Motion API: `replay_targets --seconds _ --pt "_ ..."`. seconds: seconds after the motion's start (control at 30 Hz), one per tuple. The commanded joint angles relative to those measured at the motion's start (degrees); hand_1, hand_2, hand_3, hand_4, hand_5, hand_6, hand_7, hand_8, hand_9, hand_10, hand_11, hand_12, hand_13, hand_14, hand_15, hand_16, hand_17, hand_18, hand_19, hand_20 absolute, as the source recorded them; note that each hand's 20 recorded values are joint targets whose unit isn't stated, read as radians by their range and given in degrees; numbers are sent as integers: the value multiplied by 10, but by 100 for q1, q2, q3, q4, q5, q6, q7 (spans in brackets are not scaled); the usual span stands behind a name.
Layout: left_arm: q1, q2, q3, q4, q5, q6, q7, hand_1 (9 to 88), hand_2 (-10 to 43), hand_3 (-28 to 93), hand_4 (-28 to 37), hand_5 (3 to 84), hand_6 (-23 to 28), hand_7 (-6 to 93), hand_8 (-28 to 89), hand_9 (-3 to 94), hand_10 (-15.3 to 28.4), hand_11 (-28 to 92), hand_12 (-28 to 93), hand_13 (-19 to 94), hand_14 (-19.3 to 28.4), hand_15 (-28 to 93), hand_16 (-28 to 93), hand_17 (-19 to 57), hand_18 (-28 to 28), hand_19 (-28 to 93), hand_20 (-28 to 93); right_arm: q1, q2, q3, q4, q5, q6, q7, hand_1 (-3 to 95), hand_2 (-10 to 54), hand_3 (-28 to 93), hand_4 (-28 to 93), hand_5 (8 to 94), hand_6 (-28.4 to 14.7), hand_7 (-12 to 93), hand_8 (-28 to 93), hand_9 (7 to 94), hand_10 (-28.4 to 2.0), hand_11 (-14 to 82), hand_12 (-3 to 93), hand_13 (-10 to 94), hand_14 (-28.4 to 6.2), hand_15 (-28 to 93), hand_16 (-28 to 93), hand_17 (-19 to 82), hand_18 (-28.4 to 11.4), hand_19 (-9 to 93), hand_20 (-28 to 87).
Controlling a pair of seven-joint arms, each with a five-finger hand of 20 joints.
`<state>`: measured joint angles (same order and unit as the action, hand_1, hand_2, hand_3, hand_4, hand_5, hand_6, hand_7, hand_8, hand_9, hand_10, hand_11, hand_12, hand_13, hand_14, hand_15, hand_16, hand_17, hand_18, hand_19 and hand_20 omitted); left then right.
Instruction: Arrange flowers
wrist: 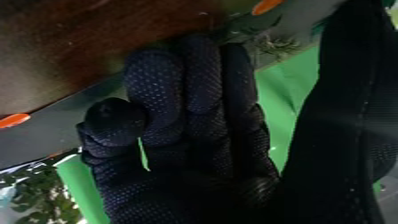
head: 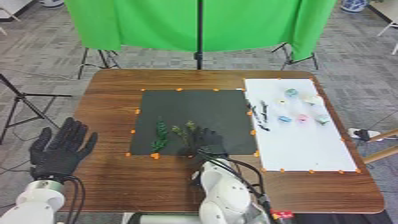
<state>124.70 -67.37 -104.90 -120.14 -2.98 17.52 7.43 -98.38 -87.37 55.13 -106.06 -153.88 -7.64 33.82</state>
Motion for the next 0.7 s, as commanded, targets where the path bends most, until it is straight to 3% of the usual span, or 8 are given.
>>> replay_targets --seconds 0.03,0.07,0.2,0.4,0.57,0.63,0.7 --pt "175 -101 -48 -100 -9 -8 93 269 154 775 -283 504 92 180 -98 440 161 269 133 334 175 542 -59 -45 185 455 253 -44 346 -6 -281 349 644 186 370 -95 709 -138 505 -133 722 -124 653 -224 486 298 628 -190 695 323 402 -284 932 453" --pt "180 -111 -50 -107 19 -40 101 269 154 776 -283 504 92 180 -99 440 161 270 132 333 175 542 -59 -45 185 455 253 -41 395 31 -364 377 887 164 341 -95 797 -203 497 -142 729 -225 629 -234 495 301 611 -200 704 319 403 -284 932 457" --pt "210 -147 -81 -135 81 -125 131 269 154 775 -283 504 91 180 -99 440 161 270 132 333 175 543 -60 -45 185 455 252 78 570 206 -632 577 1402 147 334 -95 819 -191 485 -141 644 -267 606 -246 489 287 598 -207 711 310 406 -284 932 464" --pt "211 -217 -80 -168 134 -200 167 269 154 775 -283 503 91 180 -99 440 160 271 132 332 175 544 -61 -45 185 456 251 555 993 870 -481 486 1881 449 336 -95 821 -174 545 -124 411 -149 638 -240 411 247 605 -203 682 286 398 -284 932 429" --pt "163 -215 -20 -179 237 -244 151 270 155 772 -283 503 91 178 -100 439 160 270 132 332 174 542 -61 -45 185 456 251 884 1380 1478 23 -115 1931 893 363 -95 830 -198 546 -121 316 -118 589 -246 305 206 544 -209 674 264 387 -284 932 415" --pt "182 -217 5 -200 314 -292 107 270 155 771 -283 502 91 178 -99 440 159 269 131 332 175 542 -61 -45 185 456 250 959 1507 1597 35 131 1705 1043 390 -95 833 -219 542 -121 294 -118 568 -249 289 198 513 -217 682 257 382 -284 932 421" --pt "194 -225 7 -214 304 -311 77 269 156 771 -283 502 90 178 -99 439 160 268 131 332 175 542 -61 -45 185 456 250 1112 1533 1660 241 213 1336 1008 396 -95 845 -240 543 -123 273 -114 560 -251 281 196 502 -219 686 251 378 -284 932 429"
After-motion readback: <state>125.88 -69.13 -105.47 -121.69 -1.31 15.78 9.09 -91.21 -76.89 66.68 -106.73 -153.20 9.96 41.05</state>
